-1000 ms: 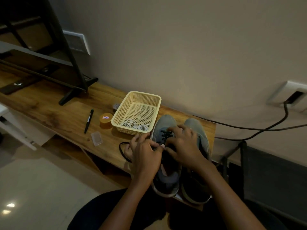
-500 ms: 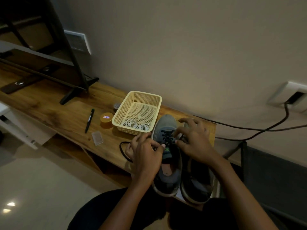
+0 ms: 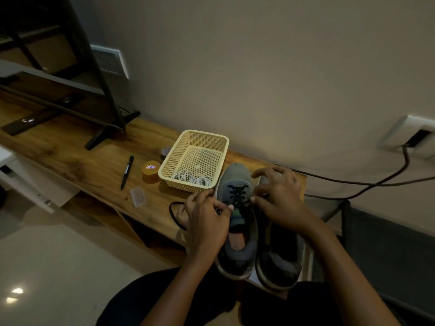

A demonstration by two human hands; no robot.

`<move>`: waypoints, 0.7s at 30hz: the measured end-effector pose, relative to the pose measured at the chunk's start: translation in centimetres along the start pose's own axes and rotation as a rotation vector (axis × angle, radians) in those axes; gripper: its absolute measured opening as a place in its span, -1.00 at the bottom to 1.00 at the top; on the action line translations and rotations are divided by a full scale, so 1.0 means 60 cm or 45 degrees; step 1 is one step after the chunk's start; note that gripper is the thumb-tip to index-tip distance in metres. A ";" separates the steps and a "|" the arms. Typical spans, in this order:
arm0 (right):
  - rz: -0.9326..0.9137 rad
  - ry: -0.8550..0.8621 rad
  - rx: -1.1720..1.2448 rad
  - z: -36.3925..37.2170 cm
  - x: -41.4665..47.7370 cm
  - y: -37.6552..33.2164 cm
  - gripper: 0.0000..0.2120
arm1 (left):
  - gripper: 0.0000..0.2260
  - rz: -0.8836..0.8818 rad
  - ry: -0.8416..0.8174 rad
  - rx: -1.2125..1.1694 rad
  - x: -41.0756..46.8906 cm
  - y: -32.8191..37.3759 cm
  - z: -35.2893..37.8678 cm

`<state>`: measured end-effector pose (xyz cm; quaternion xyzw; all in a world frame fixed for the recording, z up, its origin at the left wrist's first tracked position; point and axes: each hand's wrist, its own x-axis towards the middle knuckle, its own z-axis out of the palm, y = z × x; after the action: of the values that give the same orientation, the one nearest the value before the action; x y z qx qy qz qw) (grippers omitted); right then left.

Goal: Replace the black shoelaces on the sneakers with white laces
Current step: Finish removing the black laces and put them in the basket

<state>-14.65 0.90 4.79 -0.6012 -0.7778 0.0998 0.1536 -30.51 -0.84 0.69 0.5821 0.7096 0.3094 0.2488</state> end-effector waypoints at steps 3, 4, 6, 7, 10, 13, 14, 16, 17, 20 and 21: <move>0.055 0.010 0.065 -0.009 -0.002 0.008 -0.88 | -0.76 0.007 -0.017 -0.030 -0.001 0.000 0.001; 0.060 0.020 0.088 -0.008 -0.001 0.006 -0.90 | -0.75 0.007 -0.018 -0.039 -0.001 0.000 0.001; 0.044 -0.004 0.125 0.000 0.001 -0.004 -0.88 | -0.76 0.003 -0.022 -0.048 0.000 -0.001 0.001; 0.028 -0.051 0.107 0.007 0.002 -0.011 -0.85 | -0.78 0.003 -0.029 -0.050 0.001 -0.002 0.000; -0.006 -0.210 -0.070 0.035 0.003 -0.028 -0.79 | -0.77 0.005 -0.049 -0.052 0.001 -0.003 0.000; -0.031 -0.172 -0.122 0.052 0.004 -0.037 -0.75 | -0.77 0.010 -0.040 -0.044 0.002 -0.004 0.001; -0.028 -0.158 -0.116 0.053 0.005 -0.038 -0.75 | -0.77 0.007 -0.036 -0.042 0.002 -0.004 0.002; -0.022 -0.160 -0.101 0.049 0.005 -0.036 -0.75 | -0.77 0.005 -0.028 -0.025 0.002 -0.003 0.002; -0.025 -0.170 -0.099 0.046 0.005 -0.035 -0.75 | -0.77 0.007 -0.031 -0.011 0.001 -0.003 0.001; -0.029 -0.188 -0.105 0.026 0.002 -0.030 -0.78 | -0.78 0.002 -0.023 0.016 0.001 -0.002 0.000; -0.023 -0.184 -0.098 0.016 0.001 -0.025 -0.79 | -0.78 -0.002 -0.012 0.019 0.001 -0.004 0.000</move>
<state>-16.36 0.57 4.38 -0.5909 -0.7955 0.1115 0.0745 -30.69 -0.80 0.55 0.5847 0.7113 0.3012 0.2479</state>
